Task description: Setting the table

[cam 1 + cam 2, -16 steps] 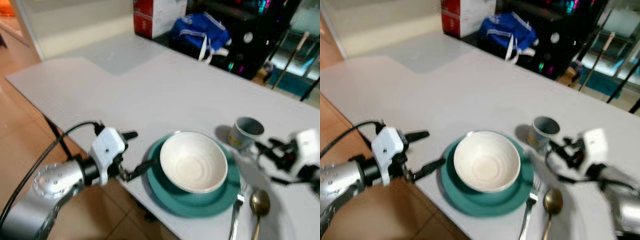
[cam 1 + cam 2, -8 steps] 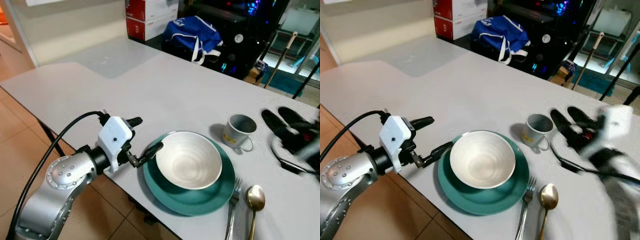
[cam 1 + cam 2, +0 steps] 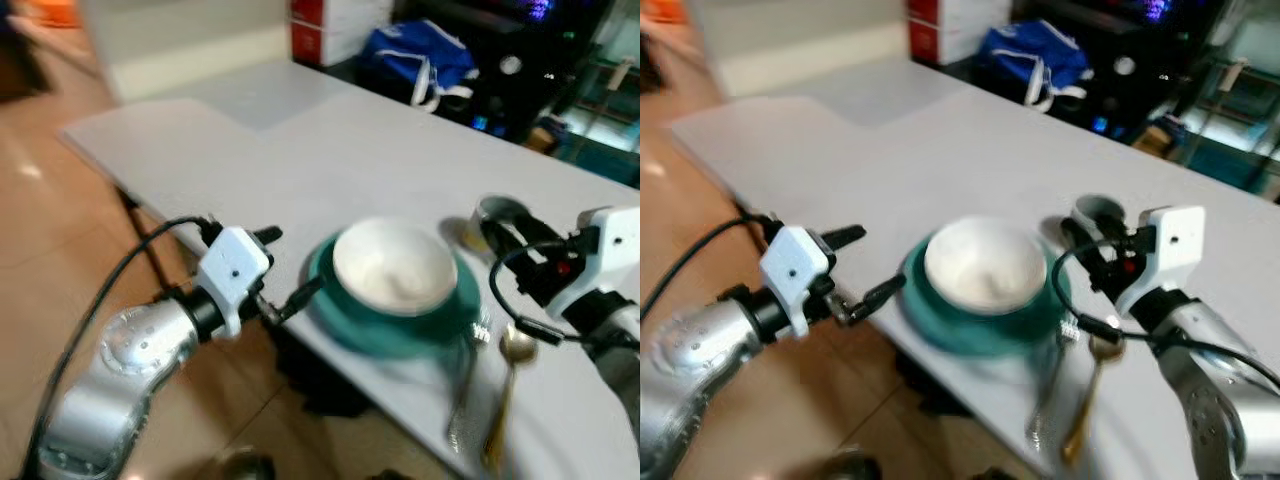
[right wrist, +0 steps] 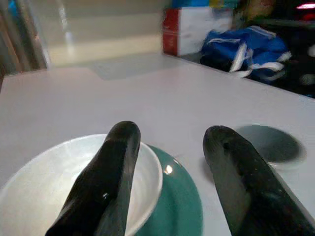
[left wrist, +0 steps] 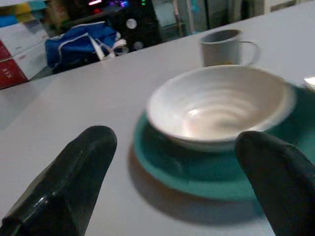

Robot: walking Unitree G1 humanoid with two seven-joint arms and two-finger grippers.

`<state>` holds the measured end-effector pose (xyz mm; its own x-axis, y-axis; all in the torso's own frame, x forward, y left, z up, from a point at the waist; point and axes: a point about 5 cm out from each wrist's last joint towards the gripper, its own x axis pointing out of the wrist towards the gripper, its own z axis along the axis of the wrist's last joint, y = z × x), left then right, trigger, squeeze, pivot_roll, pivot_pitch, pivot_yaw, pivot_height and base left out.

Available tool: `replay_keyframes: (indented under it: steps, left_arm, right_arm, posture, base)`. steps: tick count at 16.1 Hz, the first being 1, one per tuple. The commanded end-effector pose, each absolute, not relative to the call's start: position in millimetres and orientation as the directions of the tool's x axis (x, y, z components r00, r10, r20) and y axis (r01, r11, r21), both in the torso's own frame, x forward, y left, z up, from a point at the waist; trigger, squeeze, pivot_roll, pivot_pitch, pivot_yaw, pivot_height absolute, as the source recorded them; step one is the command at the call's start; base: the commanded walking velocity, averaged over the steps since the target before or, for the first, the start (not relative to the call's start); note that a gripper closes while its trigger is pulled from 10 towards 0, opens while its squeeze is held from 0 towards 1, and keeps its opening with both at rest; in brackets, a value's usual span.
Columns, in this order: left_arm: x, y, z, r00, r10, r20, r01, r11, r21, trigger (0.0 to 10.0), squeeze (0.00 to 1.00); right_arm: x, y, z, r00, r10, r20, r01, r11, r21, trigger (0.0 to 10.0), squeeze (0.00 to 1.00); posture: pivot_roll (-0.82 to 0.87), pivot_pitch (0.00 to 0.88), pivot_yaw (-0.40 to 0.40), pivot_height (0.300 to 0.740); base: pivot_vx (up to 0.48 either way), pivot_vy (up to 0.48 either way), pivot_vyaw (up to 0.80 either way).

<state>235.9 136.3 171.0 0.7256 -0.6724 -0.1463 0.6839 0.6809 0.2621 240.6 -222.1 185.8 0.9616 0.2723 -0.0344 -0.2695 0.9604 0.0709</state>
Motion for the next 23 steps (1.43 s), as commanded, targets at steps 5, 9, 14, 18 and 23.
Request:
replay_keyframes:
  steps: [5,9,14,18,23]
  left_arm:
    - [264.4,150.7,185.8,0.867,-0.494,-0.064,0.484,0.805,0.343,10.0,0.00]
    - [270.1,155.1,186.2,0.895,-0.443,-0.052,0.429,0.821,0.376,10.0,0.00]
    - [263.1,150.8,172.6,0.883,-0.459,-0.095,0.462,0.815,0.349,10.0,0.00]
    - [250.2,153.0,156.9,0.864,-0.483,-0.144,0.501,0.788,0.358,10.0,0.00]
    - [264.7,150.8,161.3,0.924,-0.373,-0.083,0.376,0.849,0.370,10.0,0.00]
  right_arm:
    - [247.9,-221.0,173.5,0.991,0.087,-0.097,-0.079,0.994,0.078,10.0,0.00]
    - [255.0,-207.0,158.7,0.979,0.108,-0.174,-0.106,0.994,0.019,10.0,0.00]
    - [271.5,-187.3,128.5,0.948,0.118,-0.295,-0.144,0.987,-0.067,10.0,0.00]
    - [295.8,-182.2,122.2,0.955,0.052,-0.291,-0.068,0.997,-0.045,10.0,1.00]
    - [279.9,-176.3,123.8,0.973,0.050,-0.227,-0.042,0.998,0.040,10.0,0.00]
  posture:
    - [-0.06,0.000,-0.049,0.740]
    - [-0.06,0.000,-0.045,0.740]
    - [-0.05,0.000,-0.053,0.740]
    - [-0.03,0.000,-0.068,0.740]
    - [-0.04,0.000,-0.053,0.740]
  base:
    - [0.000,0.335,-0.28]
    - [0.000,0.240,-0.40]
    - [0.000,0.000,0.00]
    - [0.000,0.000,0.00]
    - [0.102,0.000,-0.32]
